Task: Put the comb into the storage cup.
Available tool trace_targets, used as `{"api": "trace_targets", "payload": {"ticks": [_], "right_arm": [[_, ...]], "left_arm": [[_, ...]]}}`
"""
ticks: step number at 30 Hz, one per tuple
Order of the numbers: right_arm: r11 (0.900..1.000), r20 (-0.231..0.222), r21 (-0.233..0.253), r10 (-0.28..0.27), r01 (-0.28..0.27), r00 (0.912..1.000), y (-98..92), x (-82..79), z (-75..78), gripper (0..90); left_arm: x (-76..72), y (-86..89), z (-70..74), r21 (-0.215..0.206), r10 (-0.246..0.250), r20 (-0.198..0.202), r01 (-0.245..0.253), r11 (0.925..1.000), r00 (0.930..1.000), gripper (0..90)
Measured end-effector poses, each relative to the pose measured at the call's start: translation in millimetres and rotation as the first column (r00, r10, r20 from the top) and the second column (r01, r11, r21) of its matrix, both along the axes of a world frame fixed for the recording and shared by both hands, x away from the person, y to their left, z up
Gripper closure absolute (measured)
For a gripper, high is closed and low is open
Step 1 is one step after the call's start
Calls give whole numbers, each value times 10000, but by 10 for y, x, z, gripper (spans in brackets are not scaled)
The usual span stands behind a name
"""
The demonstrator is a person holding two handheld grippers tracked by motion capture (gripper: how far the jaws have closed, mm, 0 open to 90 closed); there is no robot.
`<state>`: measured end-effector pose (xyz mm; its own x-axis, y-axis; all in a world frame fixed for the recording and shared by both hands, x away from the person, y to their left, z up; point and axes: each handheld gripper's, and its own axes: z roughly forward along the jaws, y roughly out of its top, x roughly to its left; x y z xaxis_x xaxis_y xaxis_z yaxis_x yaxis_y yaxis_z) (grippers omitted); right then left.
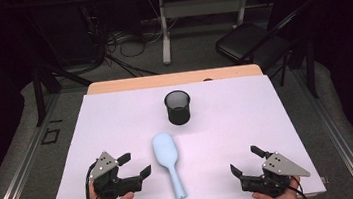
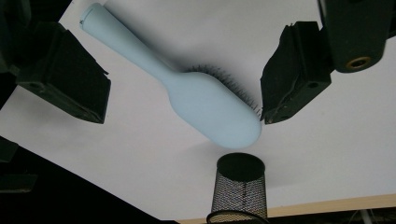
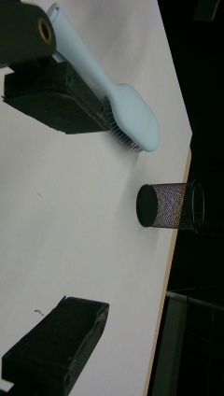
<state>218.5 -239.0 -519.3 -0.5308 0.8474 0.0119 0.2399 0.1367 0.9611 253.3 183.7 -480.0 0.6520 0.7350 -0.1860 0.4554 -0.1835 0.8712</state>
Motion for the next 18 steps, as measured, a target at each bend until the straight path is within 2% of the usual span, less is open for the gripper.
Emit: {"api": "trace_targets", "payload": {"ticks": [6,8,11,16,18], "right_arm": [[10000,23,-29,0,0,10000,2,3,-3,110],[10000,11,-43,4,-4,10000,7,3,-6,111],[10000,-21,-92,1,-1,10000,10,2,-8,111],[9999,-49,-158,7,-8,10000,15,5,-11,112],[9999,-52,-159,10,-11,10000,14,4,-11,114]], "left_arm": [[26,-56,69,74,-82,-19,82,9999,10000,188],[34,-76,92,166,-64,2,64,9998,10000,226],[51,-112,120,131,-307,-131,309,9994,9994,262],[61,-195,163,454,-514,-140,520,9976,9986,351],[68,-230,177,514,-501,-124,507,9974,9987,355]]}}
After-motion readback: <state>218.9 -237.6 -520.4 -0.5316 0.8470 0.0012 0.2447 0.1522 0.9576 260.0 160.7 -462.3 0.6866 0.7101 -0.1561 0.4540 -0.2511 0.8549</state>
